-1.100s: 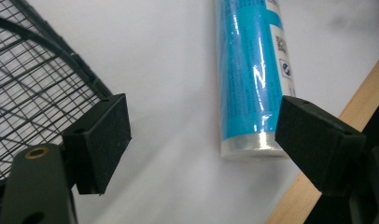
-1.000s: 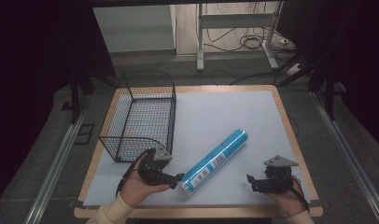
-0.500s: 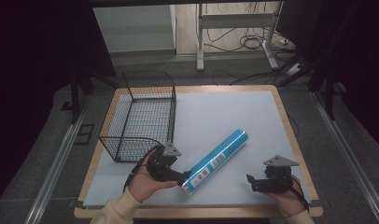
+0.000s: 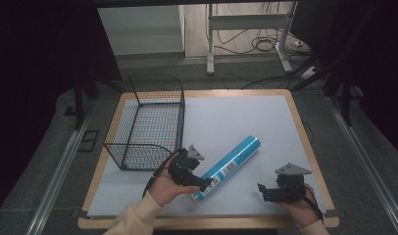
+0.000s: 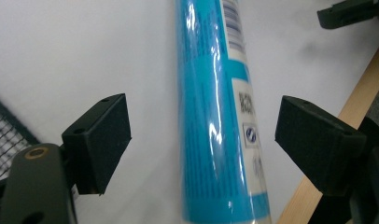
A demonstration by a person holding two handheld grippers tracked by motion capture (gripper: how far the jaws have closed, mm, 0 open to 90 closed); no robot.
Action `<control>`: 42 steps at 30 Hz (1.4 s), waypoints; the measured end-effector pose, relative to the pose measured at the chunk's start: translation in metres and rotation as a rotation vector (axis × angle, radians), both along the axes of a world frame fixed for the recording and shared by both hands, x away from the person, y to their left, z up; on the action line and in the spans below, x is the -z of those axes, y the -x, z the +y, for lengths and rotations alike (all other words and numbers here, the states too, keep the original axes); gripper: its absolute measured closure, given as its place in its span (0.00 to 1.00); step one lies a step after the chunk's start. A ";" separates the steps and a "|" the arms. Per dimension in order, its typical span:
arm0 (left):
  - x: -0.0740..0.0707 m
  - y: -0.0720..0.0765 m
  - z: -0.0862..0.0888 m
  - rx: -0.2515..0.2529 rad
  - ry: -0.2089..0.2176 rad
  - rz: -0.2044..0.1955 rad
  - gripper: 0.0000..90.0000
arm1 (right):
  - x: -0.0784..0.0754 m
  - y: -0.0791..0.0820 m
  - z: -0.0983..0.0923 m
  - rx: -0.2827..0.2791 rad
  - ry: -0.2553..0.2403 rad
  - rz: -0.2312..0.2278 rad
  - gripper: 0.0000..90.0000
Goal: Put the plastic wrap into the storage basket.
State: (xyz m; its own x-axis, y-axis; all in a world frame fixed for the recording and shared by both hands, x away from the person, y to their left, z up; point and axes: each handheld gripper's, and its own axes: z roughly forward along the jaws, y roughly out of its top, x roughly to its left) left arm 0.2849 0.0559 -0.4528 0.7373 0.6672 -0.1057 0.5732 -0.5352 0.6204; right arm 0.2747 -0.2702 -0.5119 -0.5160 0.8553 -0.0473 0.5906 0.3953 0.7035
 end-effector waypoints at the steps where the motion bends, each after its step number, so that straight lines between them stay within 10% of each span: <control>1: 0.000 -0.002 -0.002 0.002 -0.002 0.005 0.20 | 0.000 -0.001 0.000 0.000 -0.002 -0.001 0.04; 42: 0.012 -0.044 -0.084 0.062 -0.127 0.101 0.19 | 0.002 0.002 0.000 -0.033 0.003 0.005 0.05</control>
State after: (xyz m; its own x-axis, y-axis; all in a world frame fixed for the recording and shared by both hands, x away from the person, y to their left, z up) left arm 0.3289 -0.0277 -0.4648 0.7671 0.6339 -0.0986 0.5929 -0.6418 0.4864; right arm 0.2724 -0.2703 -0.5142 -0.5443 0.8376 -0.0477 0.5805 0.4171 0.6993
